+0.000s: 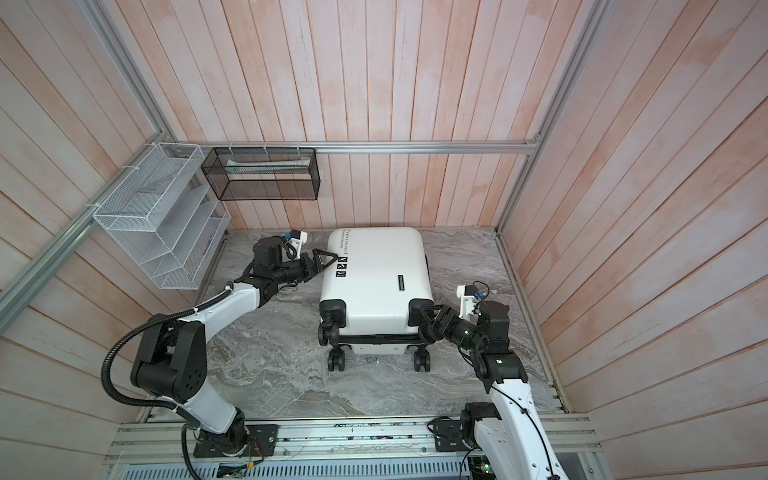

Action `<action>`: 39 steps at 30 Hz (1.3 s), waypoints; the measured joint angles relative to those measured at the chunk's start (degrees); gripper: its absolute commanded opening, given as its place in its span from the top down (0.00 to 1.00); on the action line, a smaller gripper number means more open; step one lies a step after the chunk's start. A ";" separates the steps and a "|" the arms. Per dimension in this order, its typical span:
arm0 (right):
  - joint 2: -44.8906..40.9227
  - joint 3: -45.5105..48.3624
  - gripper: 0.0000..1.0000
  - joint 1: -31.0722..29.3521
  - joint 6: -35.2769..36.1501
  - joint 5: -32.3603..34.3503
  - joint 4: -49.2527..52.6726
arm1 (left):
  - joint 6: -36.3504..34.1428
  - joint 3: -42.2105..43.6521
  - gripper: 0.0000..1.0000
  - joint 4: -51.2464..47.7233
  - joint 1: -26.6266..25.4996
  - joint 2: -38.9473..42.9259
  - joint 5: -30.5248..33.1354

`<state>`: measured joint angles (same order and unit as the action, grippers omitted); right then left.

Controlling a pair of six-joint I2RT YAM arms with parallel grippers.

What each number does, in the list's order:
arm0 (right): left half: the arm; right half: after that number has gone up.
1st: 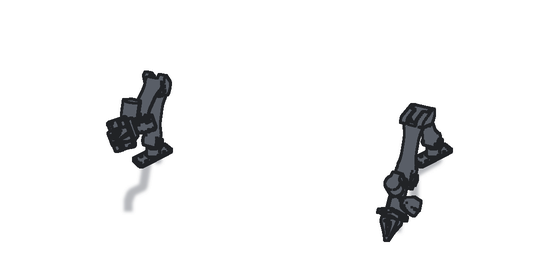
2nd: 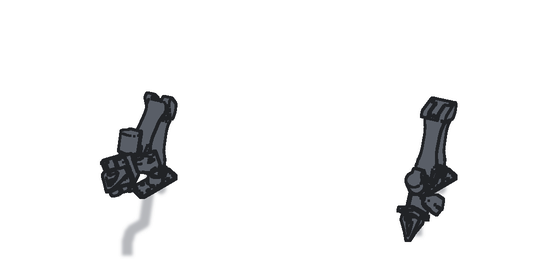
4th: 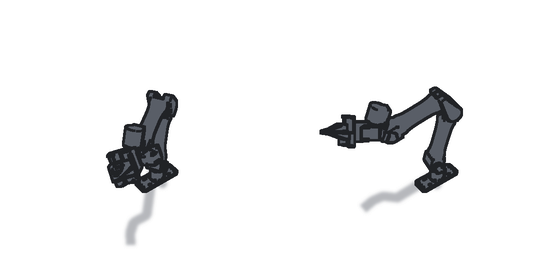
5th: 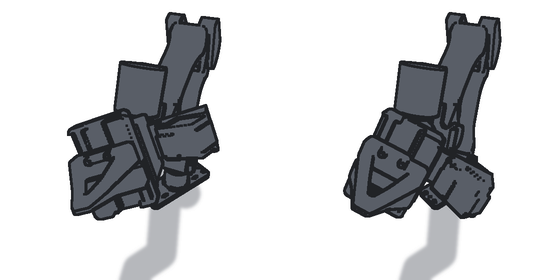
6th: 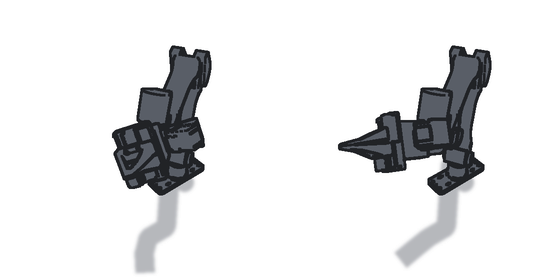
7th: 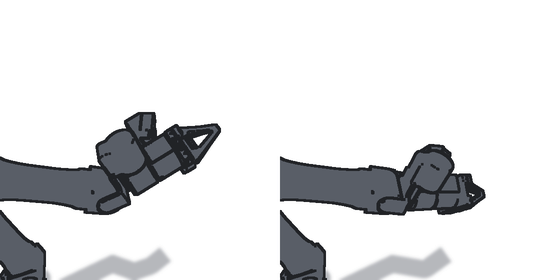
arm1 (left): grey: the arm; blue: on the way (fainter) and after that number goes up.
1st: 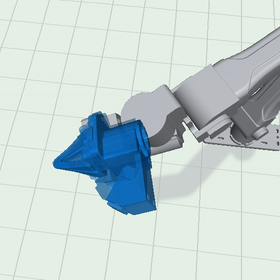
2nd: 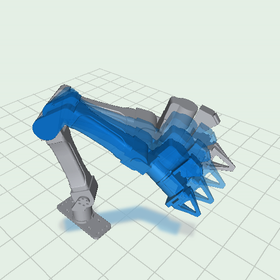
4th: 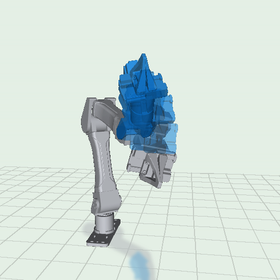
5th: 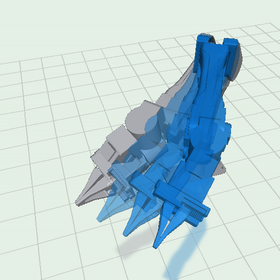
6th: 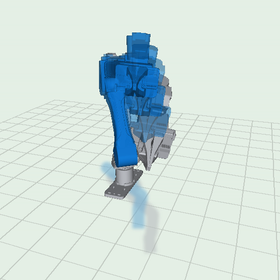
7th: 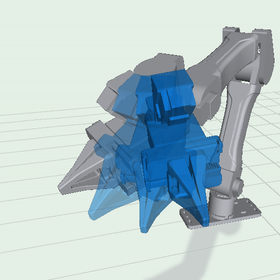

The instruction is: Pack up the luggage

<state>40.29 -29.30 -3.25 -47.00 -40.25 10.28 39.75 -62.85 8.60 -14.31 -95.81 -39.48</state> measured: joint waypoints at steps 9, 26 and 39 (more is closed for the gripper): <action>-1.14 -2.21 0.43 -1.77 -3.26 0.00 0.02 | -0.02 -0.28 0.00 0.00 -0.02 -0.52 0.33; -8.20 -2.99 0.47 -5.14 -7.96 0.61 -0.07 | 0.02 -1.38 0.00 1.70 -0.17 -2.16 0.79; -6.16 -7.28 0.27 -4.15 -2.51 18.88 11.96 | -0.11 -1.42 0.00 1.22 -0.57 -2.21 0.70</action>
<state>34.13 -36.58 -7.40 -49.52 -21.37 22.24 39.64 -64.27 9.82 -14.87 -98.02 -38.79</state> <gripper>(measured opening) 0.752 0.999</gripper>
